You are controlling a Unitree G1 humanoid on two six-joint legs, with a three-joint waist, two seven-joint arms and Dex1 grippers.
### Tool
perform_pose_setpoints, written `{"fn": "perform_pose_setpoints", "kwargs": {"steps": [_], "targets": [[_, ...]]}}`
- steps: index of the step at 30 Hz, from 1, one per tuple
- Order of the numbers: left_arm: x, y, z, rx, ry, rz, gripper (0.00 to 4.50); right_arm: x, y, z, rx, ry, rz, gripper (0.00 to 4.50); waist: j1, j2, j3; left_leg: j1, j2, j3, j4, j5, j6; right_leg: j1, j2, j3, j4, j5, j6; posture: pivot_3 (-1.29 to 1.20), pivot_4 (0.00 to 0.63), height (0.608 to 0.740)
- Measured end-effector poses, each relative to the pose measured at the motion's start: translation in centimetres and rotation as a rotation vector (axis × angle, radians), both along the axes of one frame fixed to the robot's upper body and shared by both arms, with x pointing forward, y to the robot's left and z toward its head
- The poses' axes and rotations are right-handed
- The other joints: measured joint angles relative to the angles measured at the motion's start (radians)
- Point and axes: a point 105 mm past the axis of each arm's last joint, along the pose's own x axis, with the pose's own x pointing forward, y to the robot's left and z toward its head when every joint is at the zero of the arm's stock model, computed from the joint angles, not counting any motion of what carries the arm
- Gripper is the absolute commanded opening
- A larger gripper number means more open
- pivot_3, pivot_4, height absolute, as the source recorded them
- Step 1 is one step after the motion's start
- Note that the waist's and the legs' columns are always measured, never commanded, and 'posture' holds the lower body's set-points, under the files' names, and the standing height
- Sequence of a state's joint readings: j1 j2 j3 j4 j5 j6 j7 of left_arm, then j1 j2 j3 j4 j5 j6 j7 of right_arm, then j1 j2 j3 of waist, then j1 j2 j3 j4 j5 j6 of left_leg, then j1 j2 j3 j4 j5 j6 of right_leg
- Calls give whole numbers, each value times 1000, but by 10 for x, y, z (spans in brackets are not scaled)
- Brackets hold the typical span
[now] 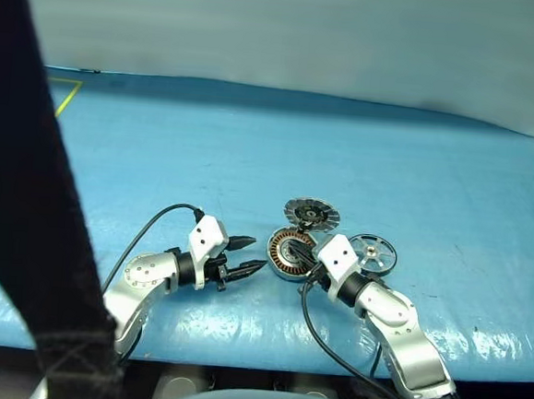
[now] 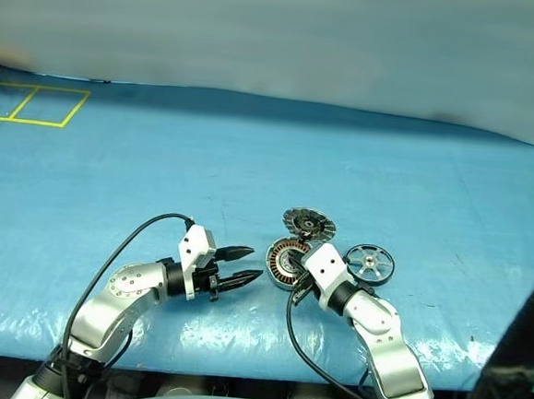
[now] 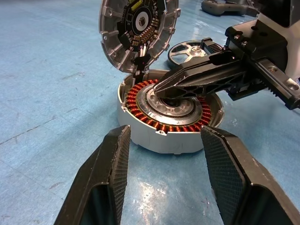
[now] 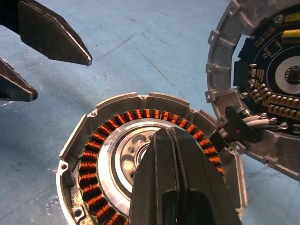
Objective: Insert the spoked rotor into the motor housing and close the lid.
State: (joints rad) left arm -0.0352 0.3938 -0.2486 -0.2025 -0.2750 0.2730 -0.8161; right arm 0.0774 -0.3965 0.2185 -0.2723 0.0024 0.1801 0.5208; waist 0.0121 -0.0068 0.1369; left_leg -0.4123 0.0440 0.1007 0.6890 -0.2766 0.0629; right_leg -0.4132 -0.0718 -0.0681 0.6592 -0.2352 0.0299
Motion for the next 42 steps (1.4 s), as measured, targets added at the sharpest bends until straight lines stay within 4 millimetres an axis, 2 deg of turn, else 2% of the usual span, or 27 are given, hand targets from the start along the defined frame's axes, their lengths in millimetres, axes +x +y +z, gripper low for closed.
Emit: {"fn": "perform_pose_setpoints", "kwargs": {"steps": [18, 33, 35, 42], "targets": [[0, 0, -3, -5, -4, -1, 2542, -3, 5, -6, -211, -99, 79, 27, 0, 0, 0, 5, 1, -1, 0, 0, 0, 0, -4, 0, 0, -2, 3, 0, 150, 740], [0, -1, -1, -7, -43, -14, 2542, -3, 2, -7, -270, -122, 98, 27, 3, -4, -3, 6, 1, -1, 0, 0, 0, 1, -6, -1, -1, -1, 2, 0, 150, 740], [0, -1, -2, -3, -41, -13, 2542, -3, 1, -6, -243, -111, 91, 27, 4, -4, -3, 5, 1, -1, 0, 0, 0, 1, -6, -1, -1, -1, 2, 0, 150, 740], [2, -2, 0, -7, -51, -16, 2542, -7, 3, 1, 36, -4, 9, 27, 2, -1, 0, -1, 0, -2, 0, 0, 0, 0, -5, -1, -1, 0, -1, 0, 150, 740]]}}
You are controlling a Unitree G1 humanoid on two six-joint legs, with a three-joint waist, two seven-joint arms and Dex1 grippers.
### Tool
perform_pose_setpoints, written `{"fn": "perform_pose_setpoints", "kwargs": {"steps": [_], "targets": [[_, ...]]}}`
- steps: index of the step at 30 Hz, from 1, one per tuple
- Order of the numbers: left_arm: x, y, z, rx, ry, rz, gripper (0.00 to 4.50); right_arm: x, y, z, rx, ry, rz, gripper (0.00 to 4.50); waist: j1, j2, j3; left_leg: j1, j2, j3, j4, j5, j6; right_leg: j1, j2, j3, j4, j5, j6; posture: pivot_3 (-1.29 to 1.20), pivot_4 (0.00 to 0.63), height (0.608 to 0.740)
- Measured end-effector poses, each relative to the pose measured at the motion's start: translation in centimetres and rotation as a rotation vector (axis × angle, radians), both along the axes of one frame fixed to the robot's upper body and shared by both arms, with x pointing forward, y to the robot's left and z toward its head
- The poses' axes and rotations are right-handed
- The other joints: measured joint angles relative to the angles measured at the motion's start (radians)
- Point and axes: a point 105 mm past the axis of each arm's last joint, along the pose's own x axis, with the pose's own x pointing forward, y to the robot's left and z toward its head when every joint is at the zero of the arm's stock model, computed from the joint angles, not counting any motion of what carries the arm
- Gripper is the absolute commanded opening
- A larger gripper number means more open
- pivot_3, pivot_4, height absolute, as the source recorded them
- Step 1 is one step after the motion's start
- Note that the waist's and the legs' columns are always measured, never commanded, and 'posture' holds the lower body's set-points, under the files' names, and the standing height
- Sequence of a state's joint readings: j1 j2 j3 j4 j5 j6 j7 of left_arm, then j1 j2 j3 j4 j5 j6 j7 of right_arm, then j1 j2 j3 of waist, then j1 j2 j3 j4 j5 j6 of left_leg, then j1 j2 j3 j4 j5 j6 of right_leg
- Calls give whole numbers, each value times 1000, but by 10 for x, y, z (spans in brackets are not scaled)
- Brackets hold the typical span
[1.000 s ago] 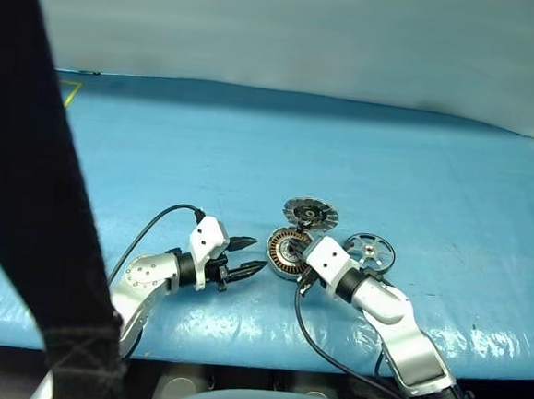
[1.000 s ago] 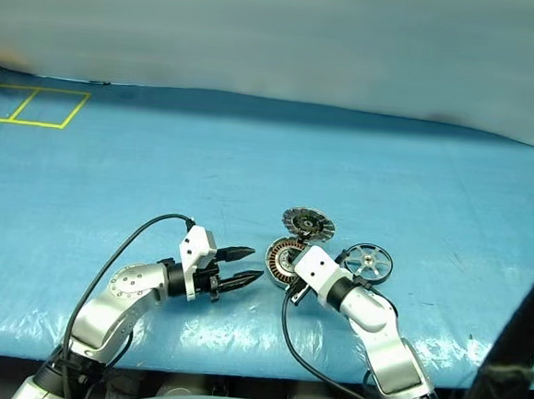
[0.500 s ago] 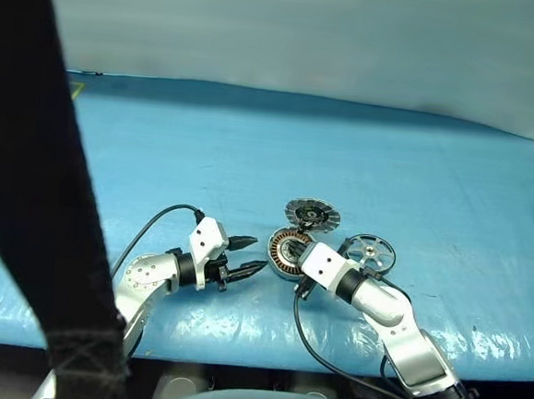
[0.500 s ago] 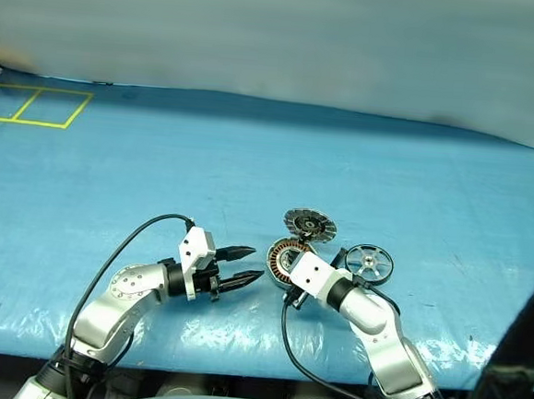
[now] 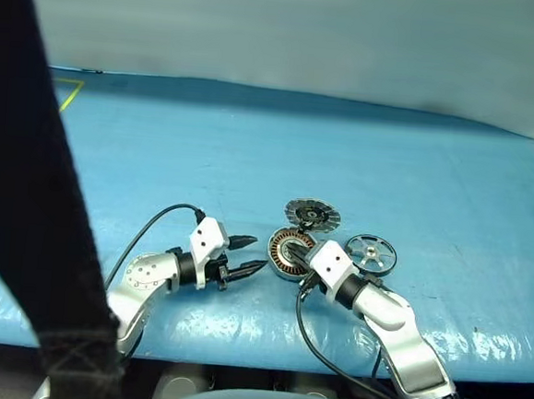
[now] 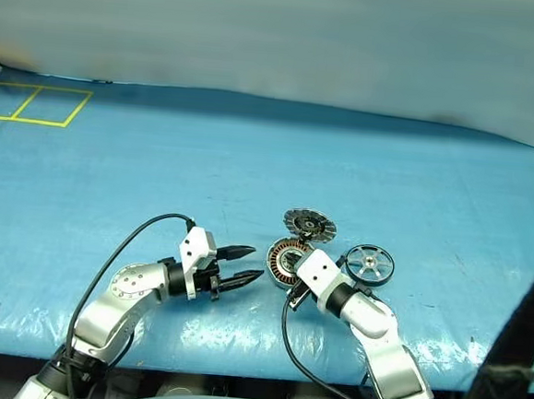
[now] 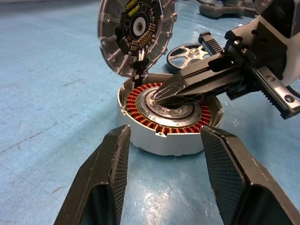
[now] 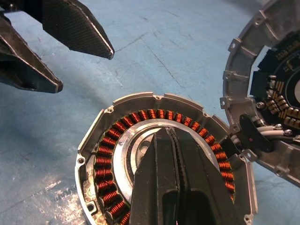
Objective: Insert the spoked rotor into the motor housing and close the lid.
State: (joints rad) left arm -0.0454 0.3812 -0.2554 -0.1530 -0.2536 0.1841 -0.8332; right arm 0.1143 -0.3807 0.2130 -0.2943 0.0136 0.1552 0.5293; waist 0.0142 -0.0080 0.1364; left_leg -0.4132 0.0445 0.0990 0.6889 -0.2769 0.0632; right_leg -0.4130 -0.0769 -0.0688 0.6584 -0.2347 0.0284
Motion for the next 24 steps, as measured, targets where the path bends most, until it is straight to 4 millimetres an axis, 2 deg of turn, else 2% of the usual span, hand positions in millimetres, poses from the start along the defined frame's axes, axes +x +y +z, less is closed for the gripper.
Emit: {"fn": "perform_pose_setpoints", "kwargs": {"steps": [3, 6, 14, 18, 24], "targets": [[0, -1, 2, -6, -10, -1, 2542, -3, -8, 16, 85, -2, -34, 27, 1, 3, 2, -1, 0, 0, 0, 0, 0, 0, 1, 0, 0, 0, 0, 0, 150, 740], [1, -2, 3, -11, -19, -4, 2542, -10, -20, 31, 92, -9, -33, 27, 1, 3, 3, 0, -1, 0, 0, -1, 1, 0, 1, -1, 0, -1, 1, 0, 150, 740], [1, -8, 8, -22, -35, -38, 2542, -11, -68, 38, -122, 6, -85, 27, 1, 2, 5, 0, -1, 1, 0, -1, 1, 0, 4, -1, 0, -2, 5, 0, 150, 740], [0, -14, 13, -30, -52, -79, 2542, 2, -86, 41, -262, -2, -73, 883, -1, 2, 6, 0, -1, 2, 0, 0, 1, 0, 5, 0, 0, -2, 4, 0, 150, 740], [-2, -18, 13, -31, -51, -97, 2542, 17, -107, 47, -441, 28, 3, 2925, 2, 1, 7, 0, -1, 1, 0, -1, 1, 0, 6, 1, -1, 0, 2, 0, 150, 740]]}}
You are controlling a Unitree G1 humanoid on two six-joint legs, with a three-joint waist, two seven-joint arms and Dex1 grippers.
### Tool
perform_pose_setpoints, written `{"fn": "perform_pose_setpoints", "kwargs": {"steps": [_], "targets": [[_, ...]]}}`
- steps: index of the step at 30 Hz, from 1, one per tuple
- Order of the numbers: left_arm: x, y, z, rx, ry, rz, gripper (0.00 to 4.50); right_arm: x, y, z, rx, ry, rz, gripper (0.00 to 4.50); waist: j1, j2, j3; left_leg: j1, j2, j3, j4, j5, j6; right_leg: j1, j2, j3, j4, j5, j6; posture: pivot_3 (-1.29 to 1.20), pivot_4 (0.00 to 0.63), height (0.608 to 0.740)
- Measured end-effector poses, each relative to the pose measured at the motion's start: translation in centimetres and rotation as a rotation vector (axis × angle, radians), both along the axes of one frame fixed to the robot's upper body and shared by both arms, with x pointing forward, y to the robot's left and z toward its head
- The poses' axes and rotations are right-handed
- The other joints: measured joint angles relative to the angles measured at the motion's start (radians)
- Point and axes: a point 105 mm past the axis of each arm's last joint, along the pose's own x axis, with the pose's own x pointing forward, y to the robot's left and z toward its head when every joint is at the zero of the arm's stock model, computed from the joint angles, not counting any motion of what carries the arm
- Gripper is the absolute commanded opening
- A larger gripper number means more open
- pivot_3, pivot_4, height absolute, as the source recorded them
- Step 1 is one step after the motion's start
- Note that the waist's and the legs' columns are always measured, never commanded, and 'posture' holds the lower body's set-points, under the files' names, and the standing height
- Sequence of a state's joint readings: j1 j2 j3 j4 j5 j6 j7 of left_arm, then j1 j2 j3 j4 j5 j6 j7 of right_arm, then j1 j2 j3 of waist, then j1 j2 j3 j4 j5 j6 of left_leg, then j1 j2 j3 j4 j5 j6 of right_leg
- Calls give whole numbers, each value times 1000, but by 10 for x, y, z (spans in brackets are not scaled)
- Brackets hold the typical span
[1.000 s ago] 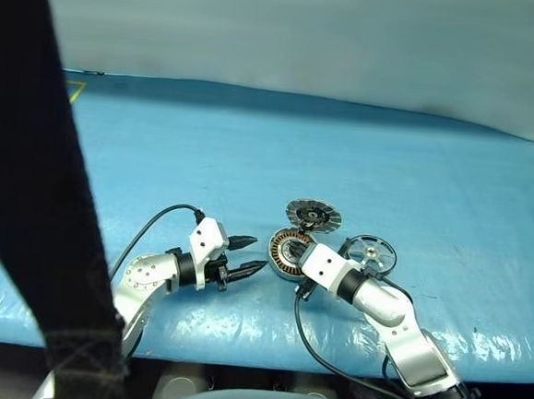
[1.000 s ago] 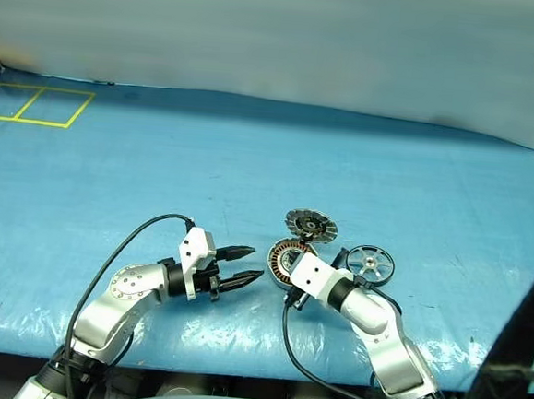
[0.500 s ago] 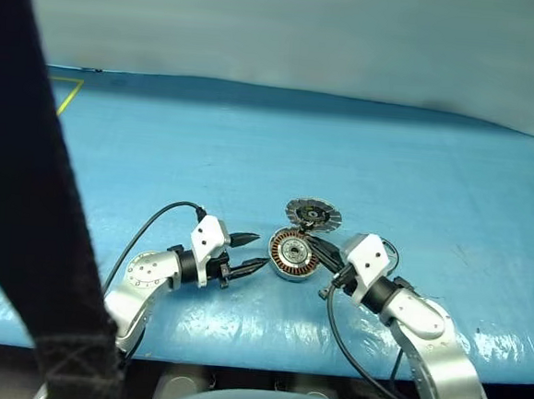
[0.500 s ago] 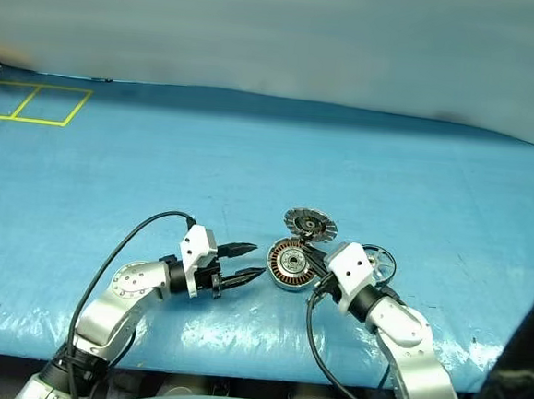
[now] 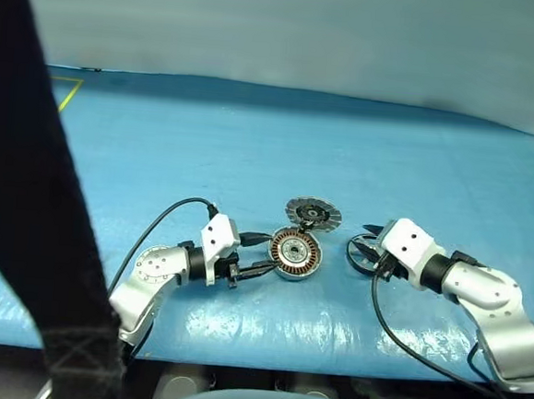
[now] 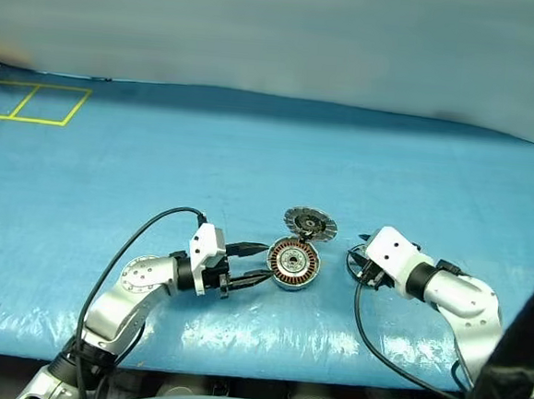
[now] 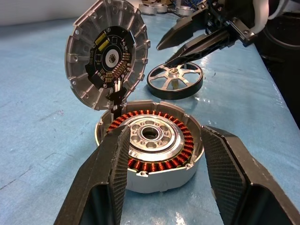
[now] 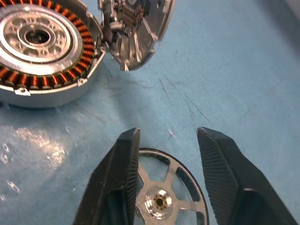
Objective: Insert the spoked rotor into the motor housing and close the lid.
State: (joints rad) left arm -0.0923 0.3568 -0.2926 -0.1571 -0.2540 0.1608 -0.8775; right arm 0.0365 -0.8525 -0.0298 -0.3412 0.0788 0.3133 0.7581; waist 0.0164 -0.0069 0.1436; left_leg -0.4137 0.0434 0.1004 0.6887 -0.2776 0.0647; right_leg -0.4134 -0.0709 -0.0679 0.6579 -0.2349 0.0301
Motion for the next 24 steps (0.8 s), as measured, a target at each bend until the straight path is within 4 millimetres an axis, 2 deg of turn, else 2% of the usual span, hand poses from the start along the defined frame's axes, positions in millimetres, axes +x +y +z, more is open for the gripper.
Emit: {"fn": "perform_pose_setpoints", "kwargs": {"steps": [1, 10, 24], "targets": [[0, 0, 0, 0, 1, 2, 2542, 2, -2, 1, -20, 9, 12, 3216, 0, 0, 0, 0, 0, 0, 0, 0, 0, 0, 0, 0, 0, 0, 0, 0, 150, 740], [-1, 2, -4, 10, 10, 28, 2542, 11, -22, -3, -227, 80, 88, 3216, 0, 0, 1, 0, 0, 1, 0, 0, 0, 0, 0, 1, 0, 0, 2, 0, 150, 740], [-1, 4, -8, 22, 30, 44, 2542, 9, -25, 12, -290, 138, 176, 3216, 1, 1, 1, 0, 0, 1, 1, 1, -2, 1, 0, 1, 0, 2, 5, 0, 150, 740]]}}
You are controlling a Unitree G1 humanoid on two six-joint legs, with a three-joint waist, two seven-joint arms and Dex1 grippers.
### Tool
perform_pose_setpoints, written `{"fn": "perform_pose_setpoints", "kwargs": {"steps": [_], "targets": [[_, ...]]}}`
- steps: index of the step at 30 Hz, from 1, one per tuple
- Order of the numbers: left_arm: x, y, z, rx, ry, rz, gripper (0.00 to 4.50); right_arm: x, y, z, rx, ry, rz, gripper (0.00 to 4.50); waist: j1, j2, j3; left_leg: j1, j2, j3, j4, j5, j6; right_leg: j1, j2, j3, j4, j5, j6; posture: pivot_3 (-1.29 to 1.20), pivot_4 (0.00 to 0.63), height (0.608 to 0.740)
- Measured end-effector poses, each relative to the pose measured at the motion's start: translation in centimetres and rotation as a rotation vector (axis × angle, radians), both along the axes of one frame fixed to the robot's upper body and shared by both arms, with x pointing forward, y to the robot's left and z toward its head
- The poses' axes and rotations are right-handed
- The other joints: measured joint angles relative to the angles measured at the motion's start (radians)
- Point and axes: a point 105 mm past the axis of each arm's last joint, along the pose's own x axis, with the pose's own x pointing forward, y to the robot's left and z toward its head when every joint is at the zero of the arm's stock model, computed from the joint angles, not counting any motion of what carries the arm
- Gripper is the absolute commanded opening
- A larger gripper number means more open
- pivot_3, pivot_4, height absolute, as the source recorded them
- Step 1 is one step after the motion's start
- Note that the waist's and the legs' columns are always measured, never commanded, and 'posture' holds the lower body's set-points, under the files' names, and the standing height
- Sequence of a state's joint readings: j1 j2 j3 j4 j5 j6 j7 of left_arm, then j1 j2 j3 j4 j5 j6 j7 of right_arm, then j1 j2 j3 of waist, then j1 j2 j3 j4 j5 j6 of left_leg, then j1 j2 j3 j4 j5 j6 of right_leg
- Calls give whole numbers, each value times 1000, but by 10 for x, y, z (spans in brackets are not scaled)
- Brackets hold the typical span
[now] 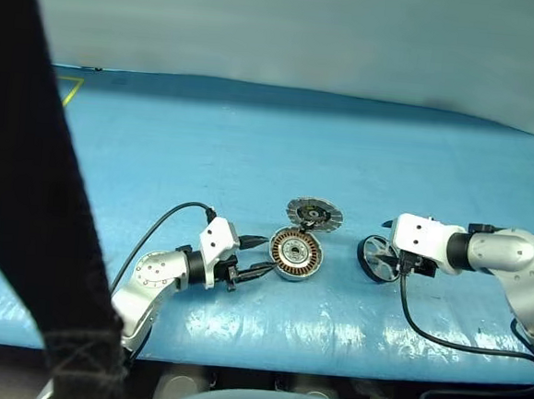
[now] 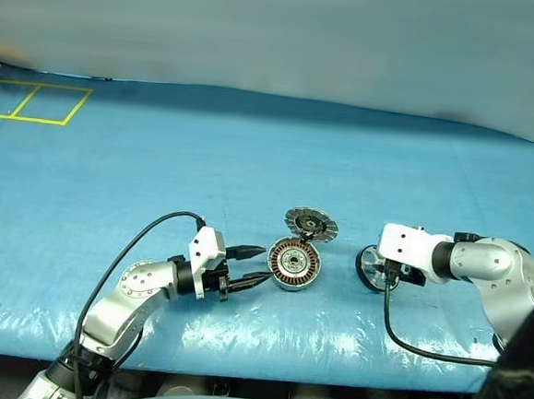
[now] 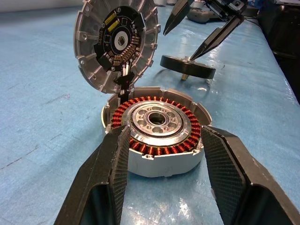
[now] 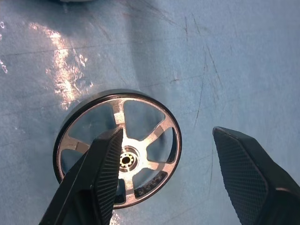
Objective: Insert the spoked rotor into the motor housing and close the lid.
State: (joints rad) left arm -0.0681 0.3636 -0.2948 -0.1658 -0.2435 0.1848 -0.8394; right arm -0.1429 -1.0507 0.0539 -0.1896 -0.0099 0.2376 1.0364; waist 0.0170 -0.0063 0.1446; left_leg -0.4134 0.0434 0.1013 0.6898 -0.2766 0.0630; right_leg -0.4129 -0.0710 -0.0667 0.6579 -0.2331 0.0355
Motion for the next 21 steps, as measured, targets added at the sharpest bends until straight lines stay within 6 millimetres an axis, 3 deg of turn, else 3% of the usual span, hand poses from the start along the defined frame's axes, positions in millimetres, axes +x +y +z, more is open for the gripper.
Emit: {"fn": "perform_pose_setpoints", "kwargs": {"steps": [14, 21], "targets": [[-2, 1, -4, 6, 12, 6, 2542, -12, -12, -7, -84, 119, 11, 3216, 0, 0, 0, 0, 0, 0, 1, 1, -1, 0, 0, 0, 0, 0, -1, 0, 150, 740], [-2, 1, -3, 8, 7, 8, 2542, -12, -12, -26, -96, 148, 10, 3216, 0, 0, 0, 0, 0, 0, 2, 1, -2, 0, 0, 0, 0, -1, -3, 0, 150, 740]]}}
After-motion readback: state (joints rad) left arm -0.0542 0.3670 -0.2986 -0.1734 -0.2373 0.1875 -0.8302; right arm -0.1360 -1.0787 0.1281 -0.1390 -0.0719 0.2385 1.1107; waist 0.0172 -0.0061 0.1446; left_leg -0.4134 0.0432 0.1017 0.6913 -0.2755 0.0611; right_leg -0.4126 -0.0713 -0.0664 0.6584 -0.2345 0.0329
